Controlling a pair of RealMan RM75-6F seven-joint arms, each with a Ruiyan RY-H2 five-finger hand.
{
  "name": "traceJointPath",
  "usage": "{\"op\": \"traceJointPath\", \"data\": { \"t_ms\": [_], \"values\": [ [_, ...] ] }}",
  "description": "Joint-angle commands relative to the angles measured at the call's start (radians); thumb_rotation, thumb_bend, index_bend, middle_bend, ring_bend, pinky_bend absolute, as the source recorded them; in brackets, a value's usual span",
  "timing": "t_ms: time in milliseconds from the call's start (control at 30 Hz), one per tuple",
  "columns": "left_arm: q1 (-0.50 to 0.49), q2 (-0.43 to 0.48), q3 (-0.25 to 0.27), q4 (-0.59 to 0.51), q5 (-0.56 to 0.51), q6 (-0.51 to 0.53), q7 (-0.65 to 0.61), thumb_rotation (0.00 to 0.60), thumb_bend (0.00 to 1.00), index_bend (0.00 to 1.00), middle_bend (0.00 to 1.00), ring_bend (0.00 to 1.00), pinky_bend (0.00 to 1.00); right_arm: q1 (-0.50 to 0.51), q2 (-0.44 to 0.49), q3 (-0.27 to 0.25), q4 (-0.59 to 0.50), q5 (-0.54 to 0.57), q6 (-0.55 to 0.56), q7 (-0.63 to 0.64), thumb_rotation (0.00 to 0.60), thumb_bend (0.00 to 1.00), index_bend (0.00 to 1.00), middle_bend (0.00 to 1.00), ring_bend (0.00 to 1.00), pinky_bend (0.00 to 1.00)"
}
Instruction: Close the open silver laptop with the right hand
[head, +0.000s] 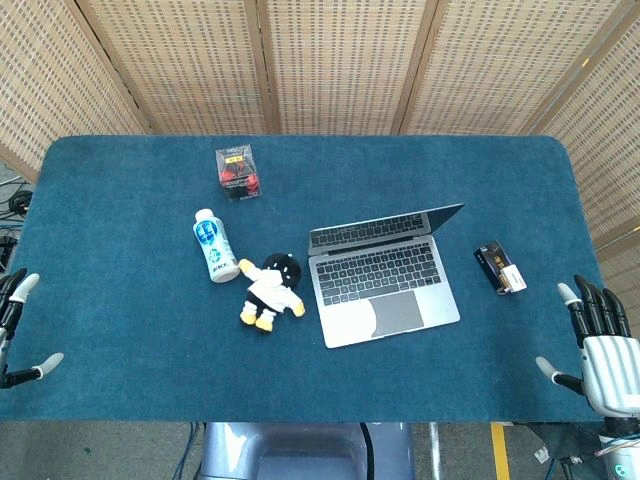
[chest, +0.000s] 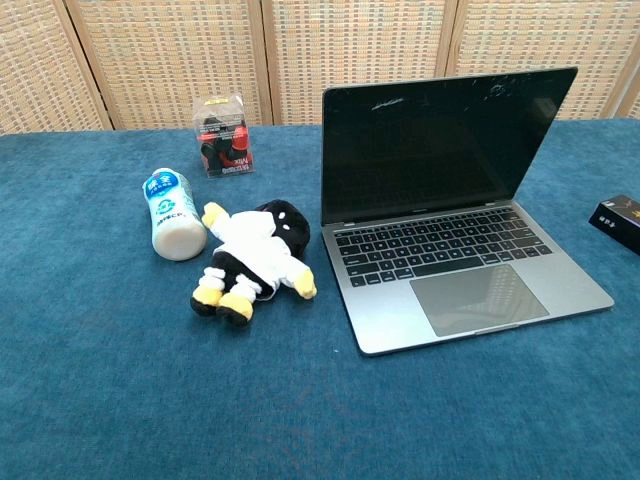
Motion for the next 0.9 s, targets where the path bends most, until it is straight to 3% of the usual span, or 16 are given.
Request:
{"op": "traceJointPath", "data": {
  "t_ms": [33, 233, 433, 633, 800, 900],
  "values": [
    [0.000, 0.000, -0.001, 0.000, -0.001, -0.001, -0.001, 0.600, 0.00, 0.00, 0.00, 0.00, 0.00, 0.000, -0.001, 0.000, 0.001, 0.001, -0.001, -0.001, 0.600, 0.00, 0.00, 0.00, 0.00, 0.00],
    [-0.001, -0.004, -0.006, -0.002, -0.009, 0.001, 0.011, 0.600, 0.00, 0.00, 0.00, 0.00, 0.00, 0.005, 0.001, -0.002, -0.001, 0.012, -0.018, 0.000, 0.600, 0.02, 0.00, 0.00, 0.00, 0.00],
    [-0.007, -0.006, -0.013, -0.003, -0.031, -0.015, 0.012, 0.600, 0.00, 0.00, 0.00, 0.00, 0.00, 0.059, 0.040, 0.024, -0.026, 0.054, -0.111, 0.003, 0.600, 0.21, 0.00, 0.00, 0.00, 0.00],
    [-0.015, -0.006, -0.020, -0.010, -0.048, -0.030, 0.019, 0.600, 0.00, 0.00, 0.00, 0.00, 0.00, 0.183, 0.146, 0.118, -0.095, 0.149, -0.269, -0.009, 0.600, 0.47, 0.00, 0.00, 0.00, 0.00],
    [-0.025, -0.010, -0.026, -0.010, -0.069, -0.049, 0.033, 0.600, 0.00, 0.00, 0.00, 0.00, 0.00, 0.338, 0.230, 0.204, -0.139, 0.285, -0.491, -0.008, 0.600, 0.95, 0.00, 0.00, 0.00, 0.00],
    [-0.031, -0.012, -0.031, -0.008, -0.083, -0.062, 0.036, 0.600, 0.00, 0.00, 0.00, 0.00, 0.00, 0.408, 0.231, 0.243, -0.137, 0.357, -0.566, -0.006, 0.600, 1.00, 0.00, 0.00, 0.00, 0.00]
  ]
}}
